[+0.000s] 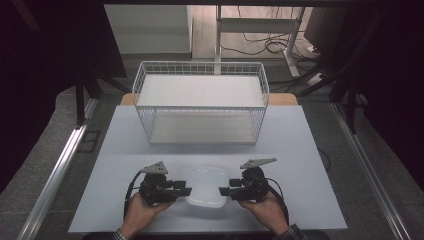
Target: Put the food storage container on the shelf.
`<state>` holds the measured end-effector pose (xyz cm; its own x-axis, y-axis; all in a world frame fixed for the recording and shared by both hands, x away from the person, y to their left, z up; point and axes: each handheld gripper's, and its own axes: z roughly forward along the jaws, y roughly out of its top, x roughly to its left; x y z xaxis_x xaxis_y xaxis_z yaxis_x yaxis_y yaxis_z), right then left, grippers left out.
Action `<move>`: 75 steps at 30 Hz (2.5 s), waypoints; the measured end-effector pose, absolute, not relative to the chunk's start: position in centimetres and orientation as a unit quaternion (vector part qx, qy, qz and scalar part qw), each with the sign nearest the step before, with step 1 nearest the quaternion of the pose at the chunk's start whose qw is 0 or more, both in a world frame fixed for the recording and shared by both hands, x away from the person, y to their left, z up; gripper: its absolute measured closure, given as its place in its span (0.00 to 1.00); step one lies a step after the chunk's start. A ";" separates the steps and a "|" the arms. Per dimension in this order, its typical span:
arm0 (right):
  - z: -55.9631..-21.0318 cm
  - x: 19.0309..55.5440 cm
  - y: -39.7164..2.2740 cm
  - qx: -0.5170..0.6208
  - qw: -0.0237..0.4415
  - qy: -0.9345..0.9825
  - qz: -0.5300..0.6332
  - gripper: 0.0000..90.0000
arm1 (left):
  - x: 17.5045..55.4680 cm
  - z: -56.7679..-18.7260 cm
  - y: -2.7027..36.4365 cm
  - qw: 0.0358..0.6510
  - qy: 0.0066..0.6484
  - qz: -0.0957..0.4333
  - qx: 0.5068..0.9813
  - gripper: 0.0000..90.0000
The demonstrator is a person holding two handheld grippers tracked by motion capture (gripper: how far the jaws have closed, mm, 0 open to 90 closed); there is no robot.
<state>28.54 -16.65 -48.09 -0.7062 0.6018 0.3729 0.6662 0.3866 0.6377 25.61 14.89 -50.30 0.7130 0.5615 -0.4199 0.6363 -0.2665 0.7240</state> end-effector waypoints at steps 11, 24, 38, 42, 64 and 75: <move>-47.4 28.1 -17.3 -0.396 0.029 -0.812 -0.428 0.80 | 25.3 -50.2 15.7 0.499 0.426 -0.050 0.753 0.83; -47.5 28.3 -17.1 -0.399 -0.008 -0.801 -0.446 0.87 | 25.1 -49.7 15.4 0.505 0.432 -0.002 0.748 0.90; -44.7 29.1 -16.8 -0.371 -0.057 -0.797 -0.473 0.87 | 26.0 -46.9 15.4 0.520 0.416 0.047 0.745 0.90; -43.7 29.6 -16.5 -0.364 -0.068 -0.796 -0.480 0.86 | 26.2 -46.1 15.6 0.523 0.413 0.058 0.744 0.90; -37.9 32.5 -15.9 -0.343 -0.110 -0.778 -0.514 0.86 | 29.3 -40.1 16.2 0.548 0.388 0.102 0.734 0.90; -34.7 33.9 -15.4 -0.330 -0.122 -0.770 -0.532 0.86 | 30.5 -37.1 16.7 0.559 0.382 0.115 0.727 0.90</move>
